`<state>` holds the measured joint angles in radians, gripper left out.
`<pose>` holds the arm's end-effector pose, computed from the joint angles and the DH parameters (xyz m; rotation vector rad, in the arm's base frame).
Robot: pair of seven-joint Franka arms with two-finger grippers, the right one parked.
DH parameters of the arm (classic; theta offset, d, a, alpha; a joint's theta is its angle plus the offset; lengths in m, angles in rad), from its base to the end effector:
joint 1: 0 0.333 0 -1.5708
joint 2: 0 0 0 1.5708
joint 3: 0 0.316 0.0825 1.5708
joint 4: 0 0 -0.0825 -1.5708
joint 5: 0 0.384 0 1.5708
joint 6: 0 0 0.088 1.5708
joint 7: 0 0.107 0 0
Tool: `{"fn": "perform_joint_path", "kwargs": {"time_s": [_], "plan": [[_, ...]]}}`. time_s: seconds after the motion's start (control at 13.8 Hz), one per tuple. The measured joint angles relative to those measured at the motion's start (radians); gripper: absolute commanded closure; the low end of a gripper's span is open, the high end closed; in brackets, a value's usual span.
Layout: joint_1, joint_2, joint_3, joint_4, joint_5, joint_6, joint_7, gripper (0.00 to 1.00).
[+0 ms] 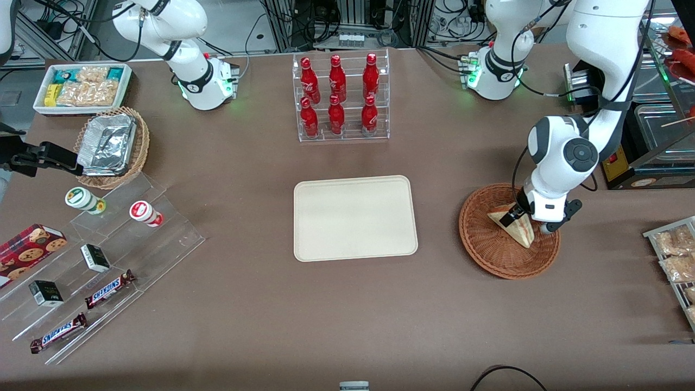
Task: Place sandwich from basket to tray
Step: 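Lower the left gripper and close it on the wrapped sandwich, then lift the sandwich and carry it with the left gripper over the cream tray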
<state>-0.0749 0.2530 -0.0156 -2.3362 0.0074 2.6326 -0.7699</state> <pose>0.5211 -0.0476 0.2316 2.9473 1.0320 0.0616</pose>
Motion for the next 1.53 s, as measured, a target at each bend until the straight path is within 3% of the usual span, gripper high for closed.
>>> {"fn": "perform_joint_path", "kwargs": {"time_s": [0.36,0.58,0.87,1.16,1.53], "plan": [[-0.001,-0.015,-0.001,0.028,0.000,-0.035,-0.008,1.00],[-0.004,-0.077,-0.014,0.152,0.000,-0.297,-0.008,1.00],[-0.056,-0.105,-0.089,0.431,0.000,-0.634,-0.035,1.00],[-0.212,-0.058,-0.134,0.526,-0.001,-0.660,-0.041,1.00],[-0.439,0.136,-0.137,0.669,0.000,-0.650,-0.070,1.00]]}}
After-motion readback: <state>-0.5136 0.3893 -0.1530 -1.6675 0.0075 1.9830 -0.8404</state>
